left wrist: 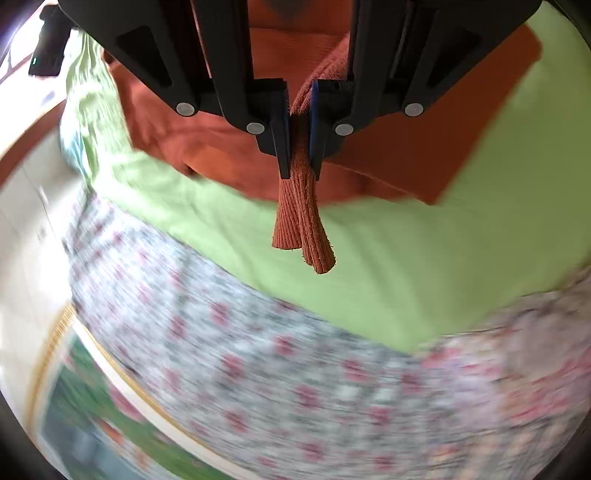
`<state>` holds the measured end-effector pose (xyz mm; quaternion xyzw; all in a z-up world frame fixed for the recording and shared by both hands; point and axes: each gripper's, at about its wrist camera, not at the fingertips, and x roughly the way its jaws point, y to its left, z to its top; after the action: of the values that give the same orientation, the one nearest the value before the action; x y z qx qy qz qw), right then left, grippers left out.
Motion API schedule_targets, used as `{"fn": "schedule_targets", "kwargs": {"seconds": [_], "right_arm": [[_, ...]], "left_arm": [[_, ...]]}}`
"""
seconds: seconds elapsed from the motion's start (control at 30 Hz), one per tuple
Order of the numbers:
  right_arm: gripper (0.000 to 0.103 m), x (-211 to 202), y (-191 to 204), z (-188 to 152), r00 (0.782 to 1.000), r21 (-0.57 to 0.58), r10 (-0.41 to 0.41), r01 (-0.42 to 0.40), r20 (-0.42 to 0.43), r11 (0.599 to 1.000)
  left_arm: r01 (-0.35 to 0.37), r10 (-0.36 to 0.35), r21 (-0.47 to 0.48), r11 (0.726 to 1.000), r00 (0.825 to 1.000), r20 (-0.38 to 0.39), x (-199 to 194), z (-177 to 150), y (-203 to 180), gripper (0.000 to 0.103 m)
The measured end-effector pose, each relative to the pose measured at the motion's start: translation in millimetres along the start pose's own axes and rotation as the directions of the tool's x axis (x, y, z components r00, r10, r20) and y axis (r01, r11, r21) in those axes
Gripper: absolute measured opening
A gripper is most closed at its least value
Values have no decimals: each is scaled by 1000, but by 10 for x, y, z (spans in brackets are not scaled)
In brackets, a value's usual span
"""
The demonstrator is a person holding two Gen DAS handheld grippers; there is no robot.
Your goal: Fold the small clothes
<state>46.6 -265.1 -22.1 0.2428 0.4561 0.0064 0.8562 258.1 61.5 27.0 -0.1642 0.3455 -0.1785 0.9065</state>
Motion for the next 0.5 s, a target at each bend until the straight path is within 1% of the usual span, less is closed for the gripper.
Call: {"fn": "schedule_targets", "kwargs": {"seconds": [0.1, 0.17, 0.23, 0.3, 0.37, 0.43, 0.5], "right_arm": [[38, -77, -68, -31, 1000, 12, -7, 7, 11, 1000], [38, -132, -135, -41, 1000, 25, -14, 14, 22, 1000], [38, -185, -216, -45, 999, 44, -24, 22, 35, 999], [38, -212, -294, -46, 999, 66, -30, 27, 45, 997], [38, -223, -369, -46, 998, 89, -35, 30, 52, 996], [38, -228, -436, -45, 998, 116, -36, 29, 60, 993], [38, -227, -491, -32, 997, 141, -31, 22, 64, 990]], "left_arm": [[46, -43, 95, 994, 999, -31, 220, -258, -611, 6], [79, -72, 151, 985, 996, -56, 376, -437, -961, 6], [90, -76, 222, 971, 994, -73, 540, -642, -1282, 6], [91, -70, 268, 959, 994, -88, 628, -822, -1463, 7], [90, -55, 306, 948, 991, -121, 811, -968, -1610, 8], [72, -20, 338, 938, 988, -154, 1013, -1072, -1705, 11], [74, -11, 341, 937, 983, -183, 1065, -1140, -1681, 23]]}}
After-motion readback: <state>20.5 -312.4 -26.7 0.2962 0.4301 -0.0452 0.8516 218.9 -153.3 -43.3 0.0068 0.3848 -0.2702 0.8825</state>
